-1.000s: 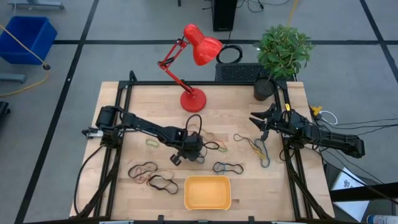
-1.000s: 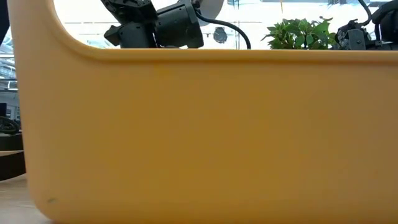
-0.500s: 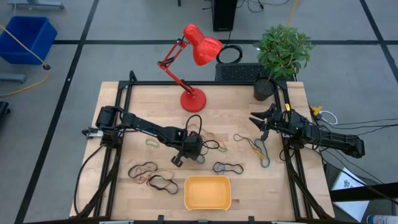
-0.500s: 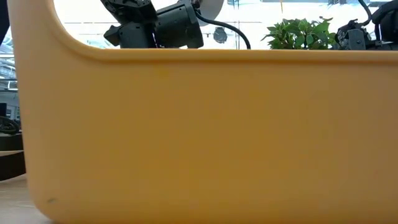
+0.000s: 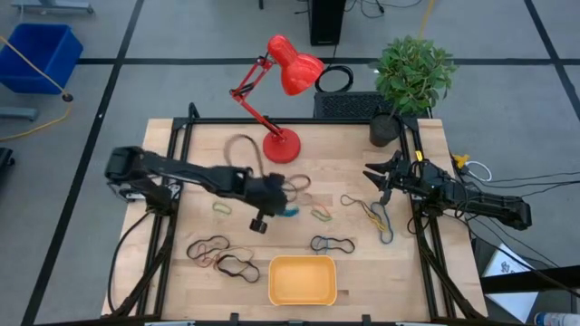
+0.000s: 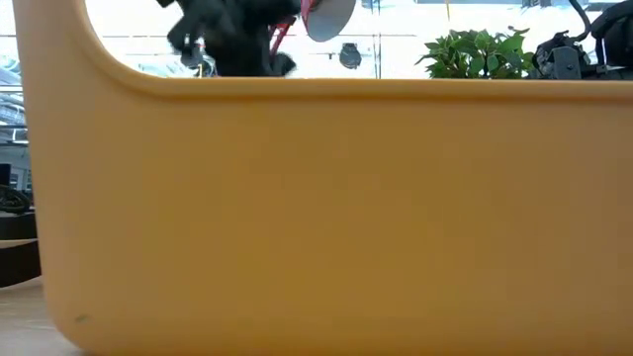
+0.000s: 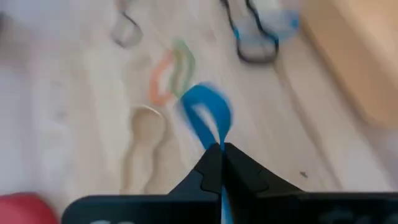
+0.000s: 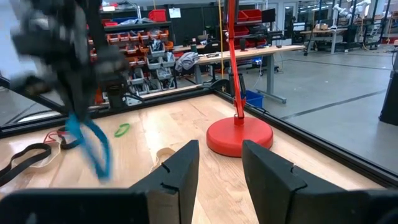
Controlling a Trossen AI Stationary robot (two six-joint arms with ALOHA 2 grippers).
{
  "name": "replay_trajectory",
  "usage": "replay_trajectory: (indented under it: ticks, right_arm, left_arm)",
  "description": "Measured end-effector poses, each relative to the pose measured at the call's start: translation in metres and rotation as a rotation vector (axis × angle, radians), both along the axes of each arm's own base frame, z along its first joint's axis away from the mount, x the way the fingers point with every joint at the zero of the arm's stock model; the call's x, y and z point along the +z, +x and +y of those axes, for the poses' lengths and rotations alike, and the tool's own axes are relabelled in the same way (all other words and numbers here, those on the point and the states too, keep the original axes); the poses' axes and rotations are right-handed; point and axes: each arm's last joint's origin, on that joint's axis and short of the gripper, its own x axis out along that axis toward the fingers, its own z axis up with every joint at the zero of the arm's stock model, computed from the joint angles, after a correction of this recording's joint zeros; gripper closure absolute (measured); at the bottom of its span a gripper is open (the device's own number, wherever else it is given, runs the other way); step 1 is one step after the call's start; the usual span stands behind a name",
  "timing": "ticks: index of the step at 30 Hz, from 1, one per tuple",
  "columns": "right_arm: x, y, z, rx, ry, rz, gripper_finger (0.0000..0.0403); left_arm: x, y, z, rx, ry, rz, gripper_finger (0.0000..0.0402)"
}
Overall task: Pick and place rubber bands into bin
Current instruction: Put the blue rubber band into the yellow bin
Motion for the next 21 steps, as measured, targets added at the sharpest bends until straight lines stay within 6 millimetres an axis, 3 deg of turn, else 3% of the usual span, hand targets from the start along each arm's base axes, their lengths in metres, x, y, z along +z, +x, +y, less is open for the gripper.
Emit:
replay_trajectory:
  ticks: [7, 13, 21]
  right_arm:
    - [0.0, 0.0, 0.0, -0.002, 0.001, 0.004, 0.0287]
    - [0.0, 0.0, -0.001, -0.017, -0.001, -0.003, 0.0287]
    - [0.002, -0.001, -0.003, -0.108, 0.049, -0.044, 0.0287]
  left_arm:
    - [0.068, -0.035, 0.014, 0.175, -0.163, -0.25, 0.0393]
    - [0.114, -0.064, 0.019, 0.182, -0.219, -0.487, 0.0391]
    - [0.145, -0.093, 0.02, 0.153, -0.248, -0.659, 0.0391]
